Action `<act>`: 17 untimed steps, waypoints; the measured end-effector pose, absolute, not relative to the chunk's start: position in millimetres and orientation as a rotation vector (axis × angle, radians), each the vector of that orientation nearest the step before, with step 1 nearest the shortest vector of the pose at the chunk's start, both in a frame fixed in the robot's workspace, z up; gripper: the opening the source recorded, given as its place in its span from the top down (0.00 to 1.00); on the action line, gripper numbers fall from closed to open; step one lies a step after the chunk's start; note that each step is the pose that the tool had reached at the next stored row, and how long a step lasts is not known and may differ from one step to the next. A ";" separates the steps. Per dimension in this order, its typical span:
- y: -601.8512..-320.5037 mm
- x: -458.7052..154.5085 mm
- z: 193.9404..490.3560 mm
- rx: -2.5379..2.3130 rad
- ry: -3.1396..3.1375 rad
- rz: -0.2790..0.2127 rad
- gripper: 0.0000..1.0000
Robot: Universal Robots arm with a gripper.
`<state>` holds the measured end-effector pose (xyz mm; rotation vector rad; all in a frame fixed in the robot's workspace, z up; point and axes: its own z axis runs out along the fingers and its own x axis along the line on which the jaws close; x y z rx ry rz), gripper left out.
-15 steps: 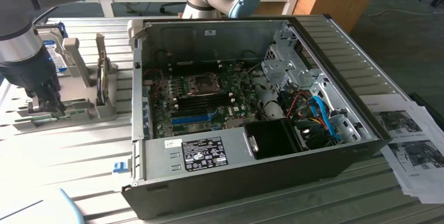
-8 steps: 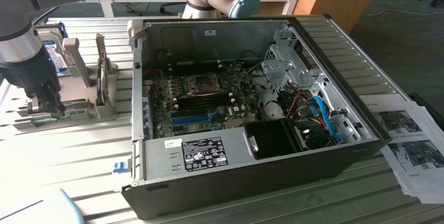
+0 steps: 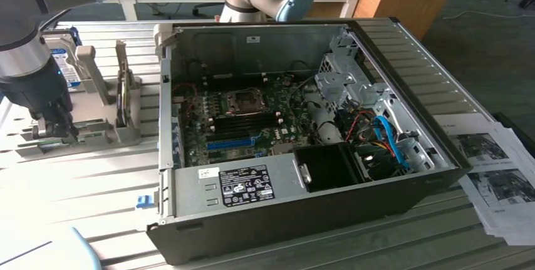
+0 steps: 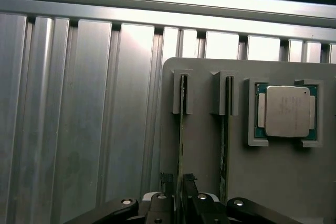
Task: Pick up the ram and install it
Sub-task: 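Pick up the ram and move it above insertion slot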
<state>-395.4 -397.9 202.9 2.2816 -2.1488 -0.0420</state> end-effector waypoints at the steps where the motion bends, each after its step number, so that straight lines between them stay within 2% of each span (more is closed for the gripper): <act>1: -398.2 -395.4 203.0 2.281 -2.149 -0.042 0.80; 17: -397.0 -392.4 202.9 2.281 -2.150 -0.042 0.80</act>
